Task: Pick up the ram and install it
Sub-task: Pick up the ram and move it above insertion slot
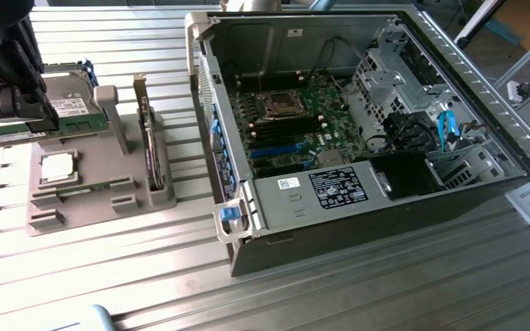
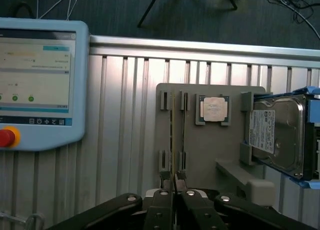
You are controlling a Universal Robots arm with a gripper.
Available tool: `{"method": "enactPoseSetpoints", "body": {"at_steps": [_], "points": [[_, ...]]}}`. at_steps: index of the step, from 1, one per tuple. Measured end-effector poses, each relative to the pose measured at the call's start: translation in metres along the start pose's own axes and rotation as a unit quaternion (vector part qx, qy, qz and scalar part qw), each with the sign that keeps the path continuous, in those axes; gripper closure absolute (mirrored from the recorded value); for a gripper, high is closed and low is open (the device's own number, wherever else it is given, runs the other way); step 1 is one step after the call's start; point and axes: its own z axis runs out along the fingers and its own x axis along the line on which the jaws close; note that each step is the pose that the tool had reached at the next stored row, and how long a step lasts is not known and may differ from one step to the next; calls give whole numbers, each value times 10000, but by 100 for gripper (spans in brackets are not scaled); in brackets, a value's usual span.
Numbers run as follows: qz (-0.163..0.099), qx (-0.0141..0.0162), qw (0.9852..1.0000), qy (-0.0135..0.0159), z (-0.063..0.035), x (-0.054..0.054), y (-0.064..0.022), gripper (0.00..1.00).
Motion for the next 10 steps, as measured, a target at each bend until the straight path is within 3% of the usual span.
{"method": "enactPoseSetpoints", "body": {"at_steps": [10], "points": [[-1, 1, 10000, -23, -14, 20, -355, 88]]}}
